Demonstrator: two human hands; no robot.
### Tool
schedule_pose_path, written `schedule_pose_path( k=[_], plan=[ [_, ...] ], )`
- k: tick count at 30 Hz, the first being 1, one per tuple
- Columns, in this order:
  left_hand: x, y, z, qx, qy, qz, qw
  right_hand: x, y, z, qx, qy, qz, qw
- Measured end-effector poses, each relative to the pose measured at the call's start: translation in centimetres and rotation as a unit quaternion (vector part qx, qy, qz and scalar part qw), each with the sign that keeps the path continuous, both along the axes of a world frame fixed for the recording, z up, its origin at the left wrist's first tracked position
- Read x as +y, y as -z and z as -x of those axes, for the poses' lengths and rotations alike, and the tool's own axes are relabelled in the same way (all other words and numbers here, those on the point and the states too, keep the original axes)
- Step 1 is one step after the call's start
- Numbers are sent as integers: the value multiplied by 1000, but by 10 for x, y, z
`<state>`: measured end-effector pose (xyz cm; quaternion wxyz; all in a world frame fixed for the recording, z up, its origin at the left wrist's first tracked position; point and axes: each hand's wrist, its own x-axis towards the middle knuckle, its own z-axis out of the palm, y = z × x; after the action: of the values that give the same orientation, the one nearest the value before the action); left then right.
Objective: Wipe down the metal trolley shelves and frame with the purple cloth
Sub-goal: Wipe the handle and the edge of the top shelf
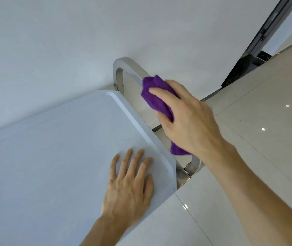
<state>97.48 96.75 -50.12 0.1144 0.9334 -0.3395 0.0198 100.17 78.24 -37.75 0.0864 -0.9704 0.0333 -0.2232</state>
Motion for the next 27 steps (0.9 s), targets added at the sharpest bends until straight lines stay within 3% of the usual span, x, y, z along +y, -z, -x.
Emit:
schedule_pose_path(
  k=[2,5,10,13,16,18,21,24,27],
  plan=[
    [1,0,-1,1,2,9,1000,2,-9,-20,57,1,34,998],
    [2,2,-3,1,3,28,1000,1,-3,-8,16,4,34,999],
    [3,2,-3,9,6,41,999,-1,48,63,-129,37,-148,980],
    [4,-2,-3,32,1,54,998,5,70,85,-136,75,-213,965],
    [12,-9,-18,53,-13,132,990,4,52,74,-107,72,-174,976],
    [20,-15,-39,42,-32,157,986,2,30,50,-72,66,-88,991],
    [33,-17,-73,9,-83,129,988,4,0,-9,32,71,37,996],
    [41,-13,-94,30,-115,71,990,13,-15,-74,126,57,51,989],
    [44,-6,-101,34,-131,23,991,20,-17,-104,154,60,59,985]
  ],
)
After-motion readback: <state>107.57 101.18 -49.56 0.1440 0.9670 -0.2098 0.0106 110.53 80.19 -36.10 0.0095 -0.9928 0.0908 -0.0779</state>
